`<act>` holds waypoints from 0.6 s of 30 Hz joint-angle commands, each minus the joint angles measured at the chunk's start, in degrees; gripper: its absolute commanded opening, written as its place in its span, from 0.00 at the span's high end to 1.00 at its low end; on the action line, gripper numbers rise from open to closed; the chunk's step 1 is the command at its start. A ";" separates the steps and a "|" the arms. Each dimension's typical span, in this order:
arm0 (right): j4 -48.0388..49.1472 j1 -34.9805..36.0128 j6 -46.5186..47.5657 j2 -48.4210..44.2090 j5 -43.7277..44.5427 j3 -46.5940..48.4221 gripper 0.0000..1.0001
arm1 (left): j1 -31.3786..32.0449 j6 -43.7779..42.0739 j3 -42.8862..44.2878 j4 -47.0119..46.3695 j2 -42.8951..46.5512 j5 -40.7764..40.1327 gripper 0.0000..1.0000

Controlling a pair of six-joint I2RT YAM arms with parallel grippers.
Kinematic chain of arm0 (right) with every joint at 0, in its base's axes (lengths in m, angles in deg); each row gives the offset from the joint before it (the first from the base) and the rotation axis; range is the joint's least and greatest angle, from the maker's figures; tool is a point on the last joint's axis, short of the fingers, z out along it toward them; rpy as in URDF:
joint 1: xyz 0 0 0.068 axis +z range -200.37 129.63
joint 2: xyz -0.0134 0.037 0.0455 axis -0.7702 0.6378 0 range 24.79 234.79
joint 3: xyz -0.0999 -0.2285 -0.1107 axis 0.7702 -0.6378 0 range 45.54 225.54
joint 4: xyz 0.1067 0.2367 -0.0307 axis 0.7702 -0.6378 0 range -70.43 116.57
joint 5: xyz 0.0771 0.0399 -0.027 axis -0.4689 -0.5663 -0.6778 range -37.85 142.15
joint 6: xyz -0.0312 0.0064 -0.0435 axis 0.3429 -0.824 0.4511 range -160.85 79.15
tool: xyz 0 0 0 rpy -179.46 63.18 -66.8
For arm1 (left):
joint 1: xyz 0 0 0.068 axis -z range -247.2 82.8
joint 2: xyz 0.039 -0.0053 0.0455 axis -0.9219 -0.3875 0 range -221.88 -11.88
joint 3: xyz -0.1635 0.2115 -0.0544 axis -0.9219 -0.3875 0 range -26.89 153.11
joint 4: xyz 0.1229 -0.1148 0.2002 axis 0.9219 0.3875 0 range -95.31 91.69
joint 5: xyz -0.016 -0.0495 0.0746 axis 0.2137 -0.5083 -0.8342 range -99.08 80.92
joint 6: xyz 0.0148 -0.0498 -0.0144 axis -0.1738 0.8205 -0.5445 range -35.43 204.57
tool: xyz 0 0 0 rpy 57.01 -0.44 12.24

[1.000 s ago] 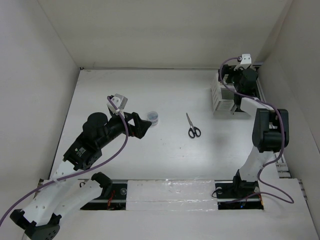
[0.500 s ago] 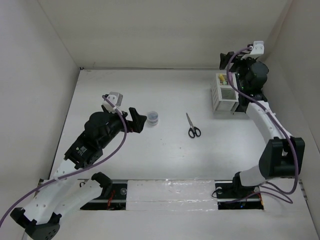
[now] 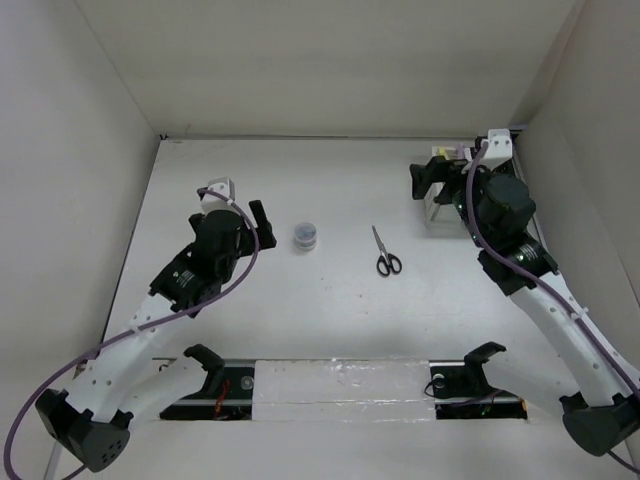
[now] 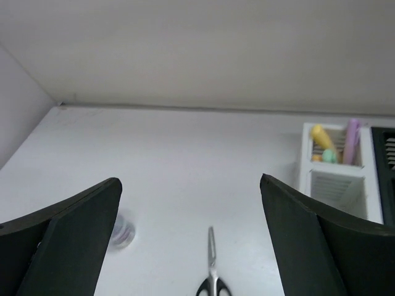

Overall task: Sort the stationery into containers
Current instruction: Pick up the stapler from the center of the board.

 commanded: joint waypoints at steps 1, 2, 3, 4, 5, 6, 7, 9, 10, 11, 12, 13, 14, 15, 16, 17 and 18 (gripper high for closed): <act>-9.22 4.11 -4.48 -0.92 4.65 1.19 0.00 | -0.14 2.32 3.12 1.97 -2.37 -1.67 0.00; -12.37 6.21 -5.19 -0.92 4.65 1.72 0.00 | -0.14 3.80 4.07 2.50 -2.90 -2.45 0.00; -13.71 7.19 -6.07 -0.92 5.17 2.33 0.00 | -0.14 5.04 4.61 3.03 -3.42 -3.16 0.00; -14.68 8.16 -6.95 -0.92 5.70 2.34 0.00 | -0.14 6.53 5.22 4.08 -3.43 -3.86 0.00; -16.43 8.95 -8.18 -0.92 6.22 2.34 0.00 | -0.14 8.54 6.10 4.78 -3.43 -6.13 0.00; -16.97 9.57 -8.88 -0.92 7.36 2.34 0.00 | -0.14 10.65 6.10 5.40 -2.91 -6.76 0.00; -17.76 10.27 -9.67 -0.31 7.37 2.34 0.00 | -0.14 11.20 6.80 5.40 -1.86 -6.77 0.00; -19.07 10.28 -11.34 0.47 5.20 2.34 0.00 | -0.14 10.33 6.81 4.71 -0.36 -4.41 0.00; -19.61 10.28 -11.35 0.48 4.04 2.34 0.00 | -0.14 9.54 5.94 3.83 0.43 -3.18 0.00; -20.22 10.28 -11.35 1.87 3.34 2.34 0.00 | -0.14 8.31 5.41 2.52 2.00 -1.86 0.00; -20.23 10.28 -11.35 1.89 3.33 2.34 0.00 | -0.14 7.69 4.88 2.50 2.72 -1.85 0.00; -20.92 10.80 -11.35 2.76 3.94 2.34 0.00 | -0.14 7.69 4.87 1.98 3.24 -1.85 0.00; -20.93 10.80 -11.35 3.29 3.94 1.47 0.00 | -0.14 7.69 4.35 1.98 3.77 -2.63 0.00; -20.93 10.80 -11.87 4.25 3.94 1.46 0.00 | -0.14 7.16 4.35 1.98 4.39 -3.68 0.00; -20.93 10.28 -11.88 4.96 2.99 0.85 0.00 | -0.14 7.16 3.82 1.98 4.39 -4.39 0.00; -20.93 9.58 -11.88 6.53 1.93 0.84 0.00 | -0.14 7.16 3.82 1.98 4.39 -5.27 0.00; -21.45 9.57 -11.88 7.42 0.88 0.32 0.02 | -0.14 7.16 3.82 1.98 4.39 -6.06 0.00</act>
